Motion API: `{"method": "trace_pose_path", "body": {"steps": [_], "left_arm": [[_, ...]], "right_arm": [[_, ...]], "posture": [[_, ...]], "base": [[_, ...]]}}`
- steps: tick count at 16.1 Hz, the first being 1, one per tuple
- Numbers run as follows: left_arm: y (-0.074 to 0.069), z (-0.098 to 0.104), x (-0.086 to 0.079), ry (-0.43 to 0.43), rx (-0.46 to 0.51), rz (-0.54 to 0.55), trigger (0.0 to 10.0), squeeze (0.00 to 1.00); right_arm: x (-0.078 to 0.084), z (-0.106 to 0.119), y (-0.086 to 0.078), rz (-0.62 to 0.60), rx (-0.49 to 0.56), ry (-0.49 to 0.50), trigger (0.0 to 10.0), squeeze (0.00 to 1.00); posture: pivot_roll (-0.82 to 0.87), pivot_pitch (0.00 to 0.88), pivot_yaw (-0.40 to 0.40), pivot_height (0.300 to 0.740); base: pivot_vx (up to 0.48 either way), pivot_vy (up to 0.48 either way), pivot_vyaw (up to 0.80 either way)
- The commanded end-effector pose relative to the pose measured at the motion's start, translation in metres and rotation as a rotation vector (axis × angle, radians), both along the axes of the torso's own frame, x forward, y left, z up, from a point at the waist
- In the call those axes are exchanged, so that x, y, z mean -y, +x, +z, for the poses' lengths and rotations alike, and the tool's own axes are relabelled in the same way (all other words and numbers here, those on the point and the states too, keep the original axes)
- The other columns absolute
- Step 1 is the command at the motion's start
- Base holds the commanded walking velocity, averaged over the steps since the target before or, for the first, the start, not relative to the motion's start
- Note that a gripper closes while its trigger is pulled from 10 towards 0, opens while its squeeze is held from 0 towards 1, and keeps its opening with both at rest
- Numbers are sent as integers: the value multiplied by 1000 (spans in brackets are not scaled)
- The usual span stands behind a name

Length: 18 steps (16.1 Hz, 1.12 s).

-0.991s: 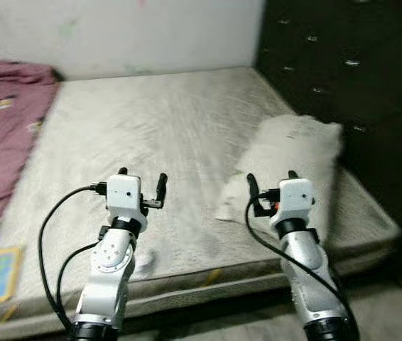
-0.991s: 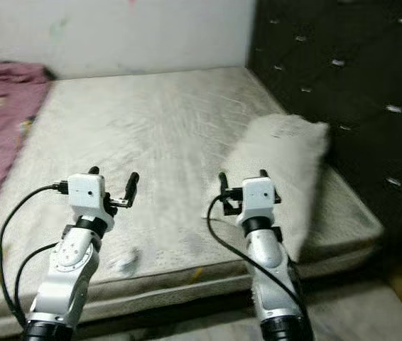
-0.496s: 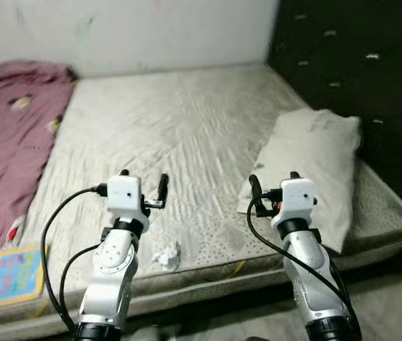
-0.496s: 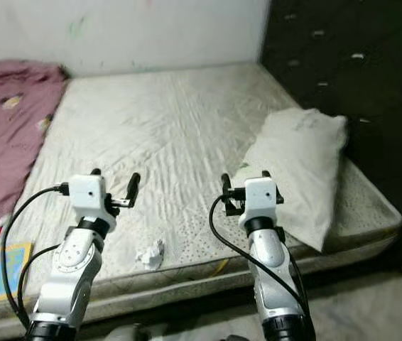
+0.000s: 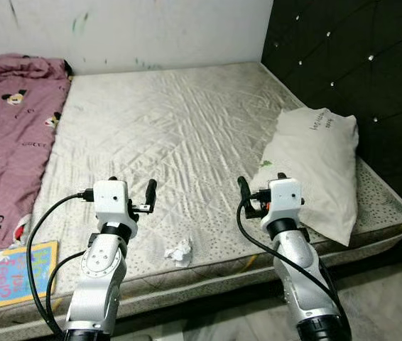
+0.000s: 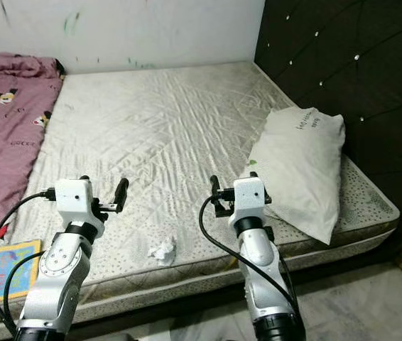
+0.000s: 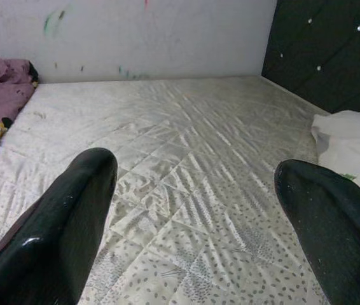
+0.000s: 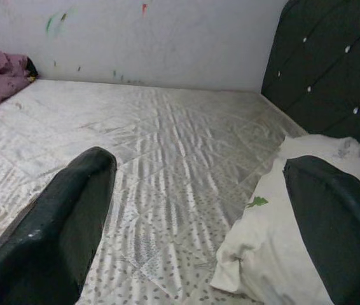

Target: Clean up the room

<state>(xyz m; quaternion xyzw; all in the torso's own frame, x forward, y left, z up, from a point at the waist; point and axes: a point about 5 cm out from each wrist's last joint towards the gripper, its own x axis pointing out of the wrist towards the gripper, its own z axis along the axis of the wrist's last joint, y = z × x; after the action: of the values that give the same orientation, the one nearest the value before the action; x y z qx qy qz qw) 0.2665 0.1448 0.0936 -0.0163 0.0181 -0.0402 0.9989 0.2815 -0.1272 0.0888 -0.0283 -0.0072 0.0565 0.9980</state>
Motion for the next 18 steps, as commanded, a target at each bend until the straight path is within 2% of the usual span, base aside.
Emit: {"method": "trace_pose_path", "body": {"steps": [1, 2, 4, 6, 8, 10, 13, 18], "left_arm": [[1, 4, -1, 32, 18, 7, 10000, 0], [1, 4, -2, 50, 18, 12, 10000, 0], [0, 0, -2, 53, 5, 13, 10000, 0], [0, -3, -1, 44, -11, 11, 10000, 0], [0, -10, -3, 15, -45, 21, 10000, 0], [3, -6, -1, 29, -26, 10, 10000, 0], [7, 1, 2, 52, 13, 18, 10000, 0], [7, 1, 2, 50, 15, 19, 10000, 0]], "right_arm": [[0, 3, 1, -10, 1, 11, 10000, 0], [2, 3, 2, -25, 2, -5, 10000, 0], [5, 4, 1, -23, -2, 36, 10000, 0], [9, 2, 2, -37, -5, -17, 10000, 0], [8, 0, -1, -54, -9, 26, 10000, 0], [7, 2, 1, -73, -8, 47, 10000, 0], [5, 3, 4, -89, -14, 23, 10000, 0], [4, 4, 5, -86, -17, 22, 10000, 0]], "posture": [[12, 0, -6, 740], [13, 0, -6, 740], [13, 0, -3, 740], [12, 0, -10, 740], [7, 0, -6, 740], [1, 0, -1, 740], [1, 0, -1, 740], [0, 0, -1, 740]], "base": [[0, 0, 0], [0, 0, 0], [0, 0, 0], [0, 0, 800], [0, 0, 600], [0, 0, 0], [0, 0, 0], [0, 0, 0]]}}
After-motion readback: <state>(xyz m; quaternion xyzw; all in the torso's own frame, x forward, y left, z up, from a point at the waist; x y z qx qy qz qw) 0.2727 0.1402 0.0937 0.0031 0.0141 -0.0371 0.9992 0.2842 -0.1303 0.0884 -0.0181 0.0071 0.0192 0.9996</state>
